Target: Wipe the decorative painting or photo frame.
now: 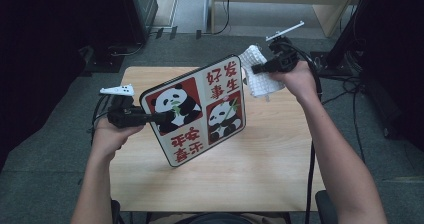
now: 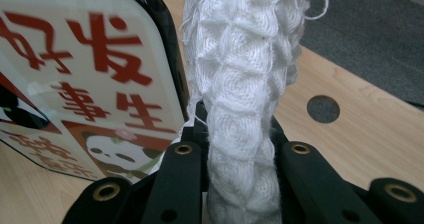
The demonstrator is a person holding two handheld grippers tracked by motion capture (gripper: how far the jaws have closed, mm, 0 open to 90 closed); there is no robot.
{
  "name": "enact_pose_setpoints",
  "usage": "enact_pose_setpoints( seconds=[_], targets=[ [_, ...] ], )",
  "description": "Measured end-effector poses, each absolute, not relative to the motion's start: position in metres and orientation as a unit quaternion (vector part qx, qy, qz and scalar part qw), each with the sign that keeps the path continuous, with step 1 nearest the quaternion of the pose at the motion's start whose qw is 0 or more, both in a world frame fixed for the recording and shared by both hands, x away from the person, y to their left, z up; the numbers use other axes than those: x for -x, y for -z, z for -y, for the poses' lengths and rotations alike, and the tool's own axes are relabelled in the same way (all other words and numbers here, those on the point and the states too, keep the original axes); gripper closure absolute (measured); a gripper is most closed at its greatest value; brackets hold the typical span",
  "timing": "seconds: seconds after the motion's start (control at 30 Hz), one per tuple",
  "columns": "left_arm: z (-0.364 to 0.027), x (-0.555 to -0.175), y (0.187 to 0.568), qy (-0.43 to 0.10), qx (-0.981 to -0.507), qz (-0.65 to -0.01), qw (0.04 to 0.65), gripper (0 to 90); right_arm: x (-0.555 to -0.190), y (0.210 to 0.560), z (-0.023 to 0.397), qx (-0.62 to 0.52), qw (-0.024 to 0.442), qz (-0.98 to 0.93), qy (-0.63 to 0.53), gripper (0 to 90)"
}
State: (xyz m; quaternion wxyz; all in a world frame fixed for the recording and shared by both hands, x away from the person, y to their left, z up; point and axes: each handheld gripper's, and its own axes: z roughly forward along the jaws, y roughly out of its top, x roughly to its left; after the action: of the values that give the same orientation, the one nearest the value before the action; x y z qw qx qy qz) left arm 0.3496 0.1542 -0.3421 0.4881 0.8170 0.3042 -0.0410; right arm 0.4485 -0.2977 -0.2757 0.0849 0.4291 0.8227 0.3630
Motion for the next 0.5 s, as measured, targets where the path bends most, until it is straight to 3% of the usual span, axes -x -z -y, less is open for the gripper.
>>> enact_pose_setpoints(
  seconds=[0.5],
  targets=[
    [-0.156,-0.353,0.343,0.047,-0.819,-0.295,0.49,79.0,-0.457,0.212,0.262,-0.4,0.105,-0.832,-0.369,78.3]
  ],
)
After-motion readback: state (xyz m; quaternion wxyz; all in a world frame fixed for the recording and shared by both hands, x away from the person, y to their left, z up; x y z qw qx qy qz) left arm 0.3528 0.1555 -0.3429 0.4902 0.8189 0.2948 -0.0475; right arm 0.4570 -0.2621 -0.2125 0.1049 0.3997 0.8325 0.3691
